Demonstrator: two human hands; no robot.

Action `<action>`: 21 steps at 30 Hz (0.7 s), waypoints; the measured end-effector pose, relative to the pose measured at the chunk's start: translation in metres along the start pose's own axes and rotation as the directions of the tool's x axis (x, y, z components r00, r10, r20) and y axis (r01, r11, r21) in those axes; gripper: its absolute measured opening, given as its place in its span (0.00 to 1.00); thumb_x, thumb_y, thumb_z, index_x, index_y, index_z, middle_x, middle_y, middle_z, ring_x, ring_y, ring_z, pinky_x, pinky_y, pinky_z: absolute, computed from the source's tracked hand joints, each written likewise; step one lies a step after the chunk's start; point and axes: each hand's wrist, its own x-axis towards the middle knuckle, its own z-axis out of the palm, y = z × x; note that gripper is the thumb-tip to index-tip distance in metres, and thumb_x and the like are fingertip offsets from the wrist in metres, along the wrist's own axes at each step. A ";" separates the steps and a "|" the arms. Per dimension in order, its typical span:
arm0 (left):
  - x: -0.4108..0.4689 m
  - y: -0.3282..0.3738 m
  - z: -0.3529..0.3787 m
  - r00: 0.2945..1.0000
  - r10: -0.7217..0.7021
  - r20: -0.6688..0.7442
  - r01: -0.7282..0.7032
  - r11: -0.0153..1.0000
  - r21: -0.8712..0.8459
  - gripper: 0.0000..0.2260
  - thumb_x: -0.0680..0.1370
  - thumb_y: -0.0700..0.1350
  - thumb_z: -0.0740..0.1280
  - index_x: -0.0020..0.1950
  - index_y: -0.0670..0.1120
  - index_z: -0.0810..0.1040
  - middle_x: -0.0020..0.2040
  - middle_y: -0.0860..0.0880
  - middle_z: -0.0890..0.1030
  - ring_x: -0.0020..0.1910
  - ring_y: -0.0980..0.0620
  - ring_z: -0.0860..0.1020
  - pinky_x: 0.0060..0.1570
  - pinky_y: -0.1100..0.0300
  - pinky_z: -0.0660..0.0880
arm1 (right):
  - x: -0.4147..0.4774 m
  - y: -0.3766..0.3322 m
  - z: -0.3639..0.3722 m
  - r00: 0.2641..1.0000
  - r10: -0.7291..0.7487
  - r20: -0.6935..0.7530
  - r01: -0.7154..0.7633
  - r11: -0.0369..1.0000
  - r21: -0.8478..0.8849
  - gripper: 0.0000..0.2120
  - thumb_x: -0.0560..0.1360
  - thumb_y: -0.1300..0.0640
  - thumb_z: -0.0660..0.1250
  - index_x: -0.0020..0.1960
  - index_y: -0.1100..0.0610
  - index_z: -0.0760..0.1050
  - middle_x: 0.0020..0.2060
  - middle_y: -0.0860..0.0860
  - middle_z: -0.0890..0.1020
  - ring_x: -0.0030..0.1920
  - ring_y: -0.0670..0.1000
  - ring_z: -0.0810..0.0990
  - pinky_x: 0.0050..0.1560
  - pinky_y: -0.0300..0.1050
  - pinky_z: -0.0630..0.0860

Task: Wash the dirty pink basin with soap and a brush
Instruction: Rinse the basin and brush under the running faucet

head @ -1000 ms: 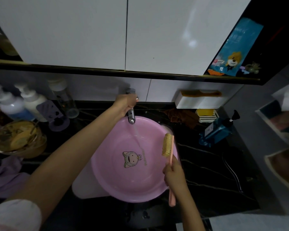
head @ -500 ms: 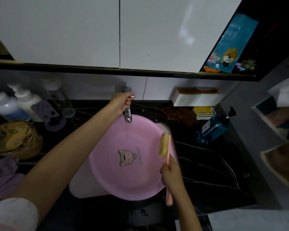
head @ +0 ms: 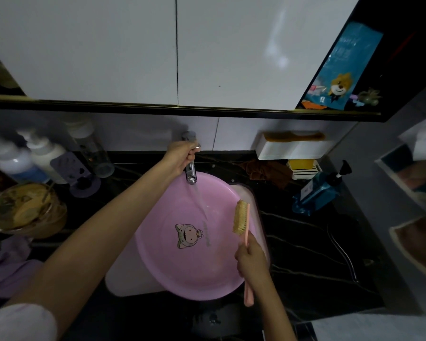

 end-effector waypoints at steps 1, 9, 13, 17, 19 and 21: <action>0.001 0.000 0.000 1.000 0.000 -0.003 0.000 1.000 0.010 0.07 0.78 0.36 0.63 0.40 0.41 0.74 0.36 0.47 0.74 0.22 0.61 0.67 0.23 0.71 0.63 | 0.000 0.000 -0.001 1.000 -0.002 -0.001 0.002 1.000 -0.001 0.17 0.77 0.62 0.55 0.64 0.52 0.70 0.35 0.47 0.77 0.32 0.45 0.75 0.35 0.40 0.73; 0.004 -0.002 -0.002 1.000 0.007 0.019 -0.008 1.000 0.031 0.07 0.79 0.37 0.63 0.40 0.41 0.74 0.36 0.47 0.74 0.20 0.61 0.67 0.23 0.72 0.63 | -0.001 -0.003 -0.002 1.000 0.006 -0.002 -0.006 1.000 0.015 0.16 0.78 0.62 0.55 0.63 0.52 0.70 0.35 0.47 0.76 0.32 0.46 0.75 0.34 0.39 0.73; -0.004 -0.004 -0.004 0.999 0.047 -0.014 -0.045 0.994 0.095 0.11 0.80 0.44 0.61 0.40 0.43 0.76 0.34 0.49 0.75 0.26 0.59 0.67 0.26 0.69 0.65 | 0.001 -0.001 0.001 1.000 -0.007 0.006 0.007 1.000 0.013 0.16 0.78 0.61 0.54 0.63 0.48 0.69 0.36 0.46 0.76 0.34 0.45 0.75 0.38 0.41 0.74; -0.009 -0.036 -0.017 0.933 0.026 -0.358 -0.070 0.991 -0.110 0.14 0.80 0.41 0.55 0.37 0.43 0.74 0.31 0.48 0.72 0.26 0.56 0.66 0.20 0.69 0.63 | -0.001 0.001 0.004 1.000 0.005 0.022 -0.005 0.999 0.035 0.16 0.77 0.62 0.54 0.60 0.48 0.71 0.38 0.46 0.76 0.36 0.46 0.75 0.41 0.44 0.75; -0.004 -0.062 -0.026 0.897 -0.171 -0.409 0.060 0.961 -0.269 0.14 0.79 0.38 0.54 0.35 0.44 0.71 0.29 0.49 0.69 0.26 0.55 0.64 0.18 0.70 0.59 | -0.003 0.002 0.001 1.000 -0.005 0.027 0.004 0.999 0.045 0.17 0.77 0.64 0.54 0.61 0.50 0.71 0.36 0.46 0.76 0.34 0.45 0.75 0.38 0.38 0.74; 0.000 -0.087 -0.026 0.905 -0.325 -0.274 0.239 0.922 -0.305 0.13 0.79 0.36 0.55 0.36 0.45 0.70 0.24 0.50 0.71 0.24 0.56 0.66 0.19 0.69 0.61 | -0.006 0.002 -0.002 0.999 -0.003 0.033 0.001 0.999 0.055 0.17 0.77 0.65 0.54 0.63 0.53 0.71 0.36 0.47 0.77 0.34 0.44 0.75 0.36 0.36 0.71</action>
